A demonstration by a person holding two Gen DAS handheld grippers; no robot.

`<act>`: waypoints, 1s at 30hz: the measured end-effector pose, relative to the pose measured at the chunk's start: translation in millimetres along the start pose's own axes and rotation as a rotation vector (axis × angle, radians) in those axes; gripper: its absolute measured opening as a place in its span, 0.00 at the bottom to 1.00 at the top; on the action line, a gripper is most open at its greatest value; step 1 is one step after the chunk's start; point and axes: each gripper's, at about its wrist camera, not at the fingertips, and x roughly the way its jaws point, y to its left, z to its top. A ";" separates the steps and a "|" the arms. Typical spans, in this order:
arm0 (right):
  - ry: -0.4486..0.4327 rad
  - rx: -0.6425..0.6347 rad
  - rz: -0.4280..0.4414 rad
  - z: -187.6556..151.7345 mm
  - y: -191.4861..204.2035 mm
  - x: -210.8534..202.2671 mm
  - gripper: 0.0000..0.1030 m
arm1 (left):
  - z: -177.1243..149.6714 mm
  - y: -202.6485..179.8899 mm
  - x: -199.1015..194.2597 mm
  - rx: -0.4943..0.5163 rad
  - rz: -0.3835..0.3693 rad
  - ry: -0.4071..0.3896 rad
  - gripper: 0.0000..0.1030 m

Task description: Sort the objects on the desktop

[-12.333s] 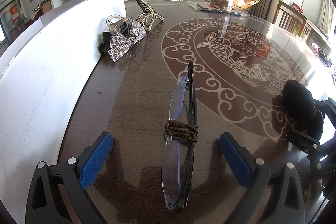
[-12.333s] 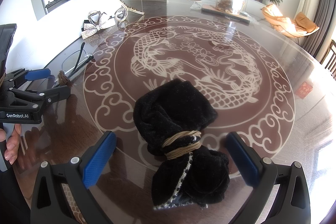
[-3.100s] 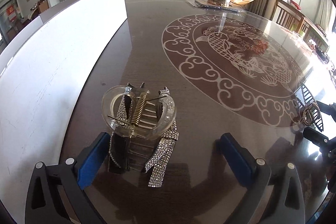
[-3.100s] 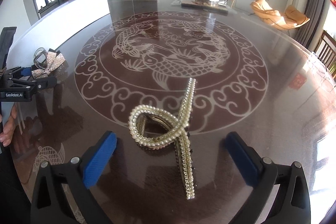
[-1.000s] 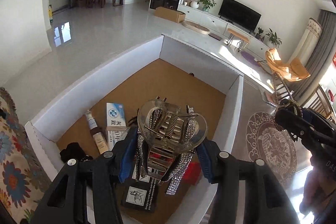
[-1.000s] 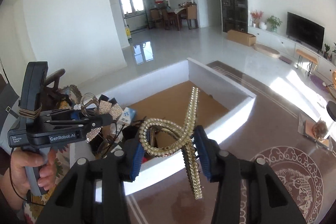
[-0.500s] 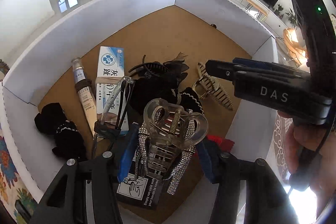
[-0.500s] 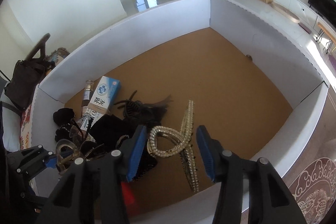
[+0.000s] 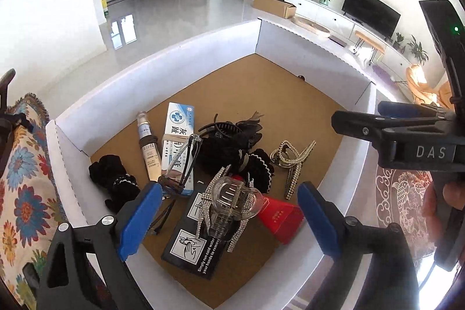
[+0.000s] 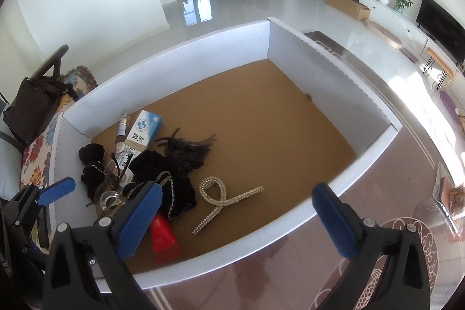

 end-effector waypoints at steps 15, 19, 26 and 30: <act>0.014 -0.018 0.007 -6.1 6.3 0.6 1.00 | -0.4 0.9 -27.9 -0.005 0.122 -0.097 0.92; 0.016 -0.030 0.003 -5.8 11.6 4.4 1.00 | 0.5 -2.0 -29.1 -0.032 0.061 -0.065 0.92; 0.019 -0.032 0.005 -3.1 14.4 8.6 1.00 | 2.2 -7.7 -19.9 -0.074 -0.054 0.018 1.00; 0.008 -0.013 0.022 -0.8 13.2 8.3 1.00 | -2.4 -5.8 -28.2 -0.102 -0.045 -0.058 1.00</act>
